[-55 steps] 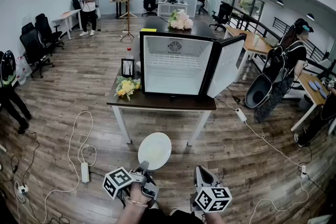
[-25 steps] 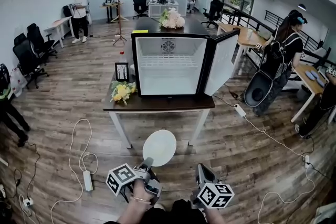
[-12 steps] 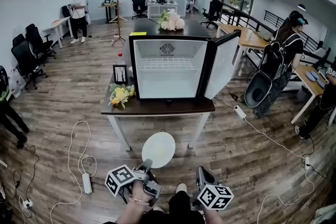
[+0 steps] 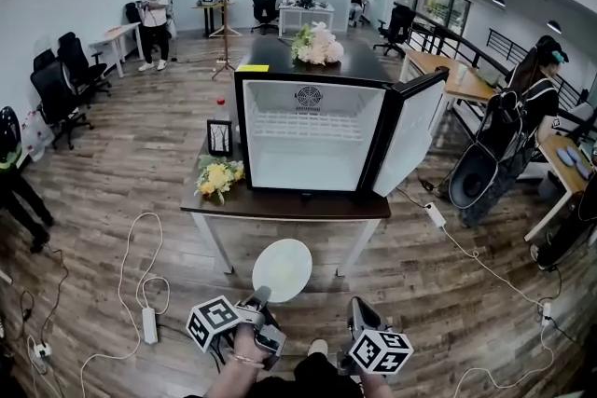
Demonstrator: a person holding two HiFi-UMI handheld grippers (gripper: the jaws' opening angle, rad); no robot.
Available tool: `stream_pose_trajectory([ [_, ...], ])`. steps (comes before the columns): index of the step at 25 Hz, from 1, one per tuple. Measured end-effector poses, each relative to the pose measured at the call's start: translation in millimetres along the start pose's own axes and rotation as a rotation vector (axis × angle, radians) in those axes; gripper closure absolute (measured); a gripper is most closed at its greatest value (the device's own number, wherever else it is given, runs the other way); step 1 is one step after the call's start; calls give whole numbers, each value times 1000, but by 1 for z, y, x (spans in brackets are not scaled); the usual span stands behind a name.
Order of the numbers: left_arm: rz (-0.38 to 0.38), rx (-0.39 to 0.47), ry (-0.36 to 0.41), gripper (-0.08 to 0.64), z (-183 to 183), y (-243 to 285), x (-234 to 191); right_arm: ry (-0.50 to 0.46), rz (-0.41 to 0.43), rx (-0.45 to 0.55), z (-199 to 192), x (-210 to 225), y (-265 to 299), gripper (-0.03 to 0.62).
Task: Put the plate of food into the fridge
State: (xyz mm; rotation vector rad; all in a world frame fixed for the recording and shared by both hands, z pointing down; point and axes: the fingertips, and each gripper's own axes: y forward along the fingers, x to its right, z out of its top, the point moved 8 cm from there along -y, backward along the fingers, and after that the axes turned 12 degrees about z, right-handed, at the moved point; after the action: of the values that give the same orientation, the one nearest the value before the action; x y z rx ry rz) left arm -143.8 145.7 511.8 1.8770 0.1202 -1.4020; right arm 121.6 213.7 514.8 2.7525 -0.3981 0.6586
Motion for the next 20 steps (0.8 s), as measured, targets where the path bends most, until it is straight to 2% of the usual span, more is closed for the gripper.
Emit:
stream_pose_trajectory([
  [10, 13, 30, -7, 518, 9, 54, 32, 2, 12, -15, 32, 47, 46, 584],
  [20, 1, 67, -29, 518, -1, 101, 70, -15, 59, -30, 71, 92, 77, 584],
])
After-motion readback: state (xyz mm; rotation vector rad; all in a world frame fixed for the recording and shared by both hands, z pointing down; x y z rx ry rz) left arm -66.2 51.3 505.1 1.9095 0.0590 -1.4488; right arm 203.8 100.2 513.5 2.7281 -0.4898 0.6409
